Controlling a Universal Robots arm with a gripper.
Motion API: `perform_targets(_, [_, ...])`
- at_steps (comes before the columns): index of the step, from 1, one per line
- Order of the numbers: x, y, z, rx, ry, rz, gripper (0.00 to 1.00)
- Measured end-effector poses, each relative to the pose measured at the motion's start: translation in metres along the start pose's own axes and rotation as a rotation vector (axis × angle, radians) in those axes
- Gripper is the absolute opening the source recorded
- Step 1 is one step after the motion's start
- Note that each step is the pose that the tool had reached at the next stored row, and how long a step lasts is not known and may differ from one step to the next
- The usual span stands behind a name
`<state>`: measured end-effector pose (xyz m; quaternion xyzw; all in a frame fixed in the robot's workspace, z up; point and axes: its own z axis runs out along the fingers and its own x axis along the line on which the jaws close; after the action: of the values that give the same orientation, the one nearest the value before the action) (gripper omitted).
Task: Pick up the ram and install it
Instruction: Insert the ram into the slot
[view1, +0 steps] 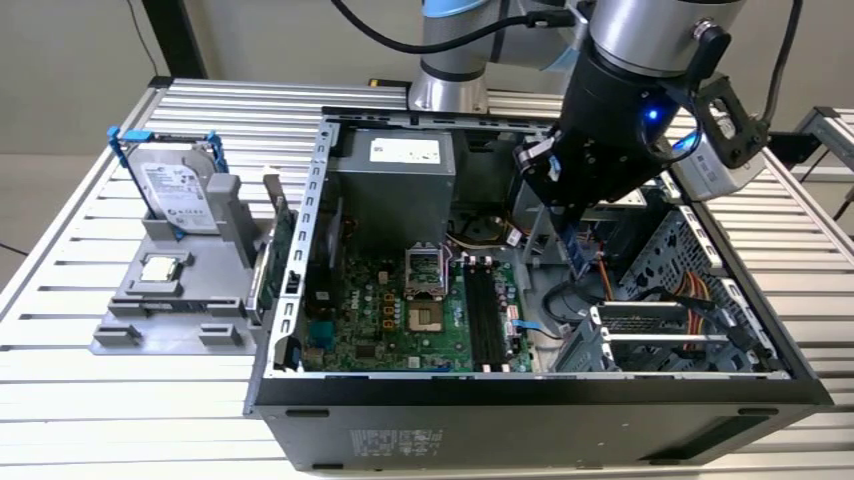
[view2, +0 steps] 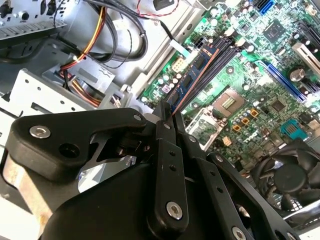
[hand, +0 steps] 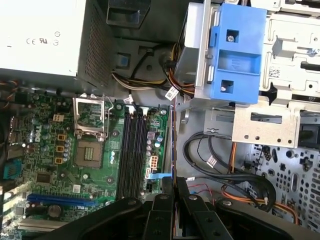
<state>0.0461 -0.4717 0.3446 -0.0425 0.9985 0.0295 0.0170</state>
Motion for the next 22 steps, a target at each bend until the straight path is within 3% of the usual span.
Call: perform_targets(22, [0.0028,-0.0005,0.0130,0.0008,-0.0066,0.009,0.00])
